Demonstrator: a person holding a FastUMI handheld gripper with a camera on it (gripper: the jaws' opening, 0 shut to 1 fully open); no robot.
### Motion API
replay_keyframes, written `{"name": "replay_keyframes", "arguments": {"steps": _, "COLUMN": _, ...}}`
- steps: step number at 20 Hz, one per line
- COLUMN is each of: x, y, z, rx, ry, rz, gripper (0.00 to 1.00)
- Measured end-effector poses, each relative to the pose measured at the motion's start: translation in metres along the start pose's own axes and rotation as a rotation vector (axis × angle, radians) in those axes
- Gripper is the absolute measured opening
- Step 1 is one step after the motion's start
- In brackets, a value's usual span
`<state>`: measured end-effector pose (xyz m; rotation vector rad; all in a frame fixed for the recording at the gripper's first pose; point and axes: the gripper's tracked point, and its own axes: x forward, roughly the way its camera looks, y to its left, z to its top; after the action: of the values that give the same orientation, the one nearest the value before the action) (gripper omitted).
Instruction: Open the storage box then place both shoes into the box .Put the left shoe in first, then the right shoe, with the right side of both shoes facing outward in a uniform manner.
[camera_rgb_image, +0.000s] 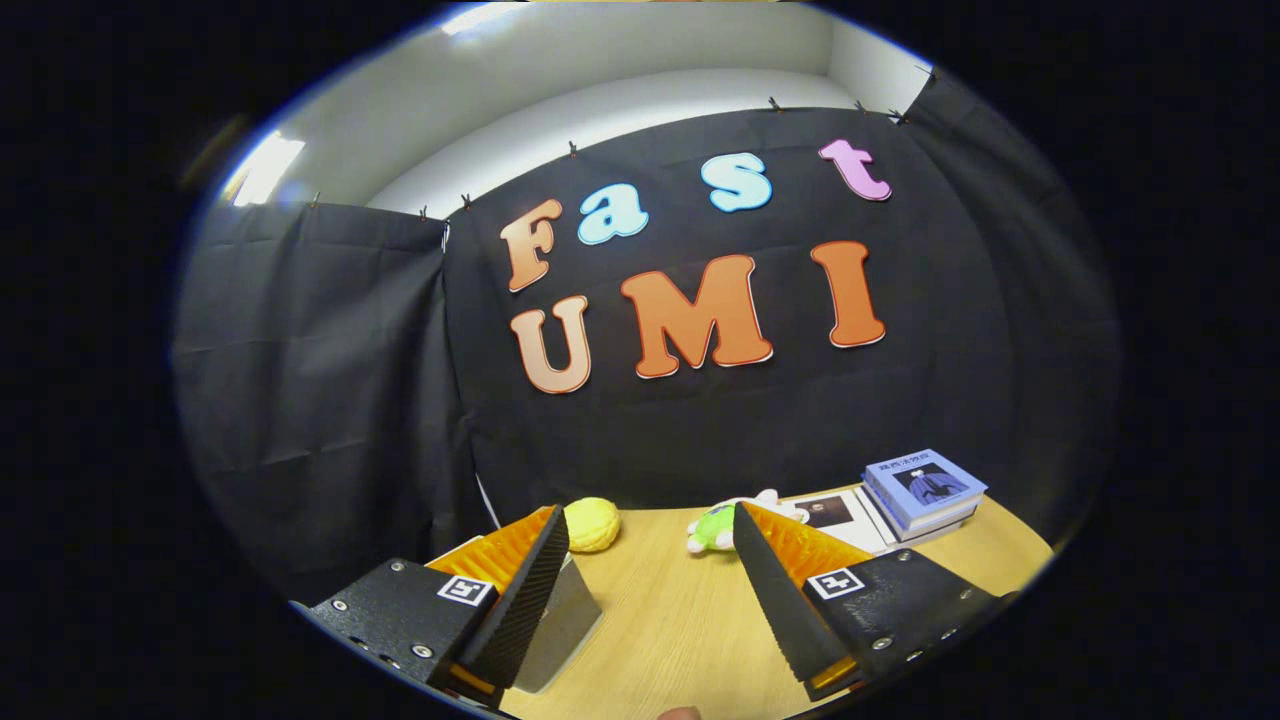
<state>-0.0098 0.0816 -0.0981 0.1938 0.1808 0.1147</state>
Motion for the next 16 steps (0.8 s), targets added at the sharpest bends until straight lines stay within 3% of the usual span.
{"name": "replay_keyframes", "arguments": {"steps": 6, "x": -0.014, "y": -0.049, "z": 0.023, "rx": -0.044, "ry": -0.142, "rz": -0.068, "gripper": 0.98}}
{"name": "replay_keyframes", "arguments": {"steps": 16, "x": -0.025, "y": -0.086, "z": 0.019, "rx": -0.110, "ry": -0.130, "rz": -0.137, "gripper": 0.98}}
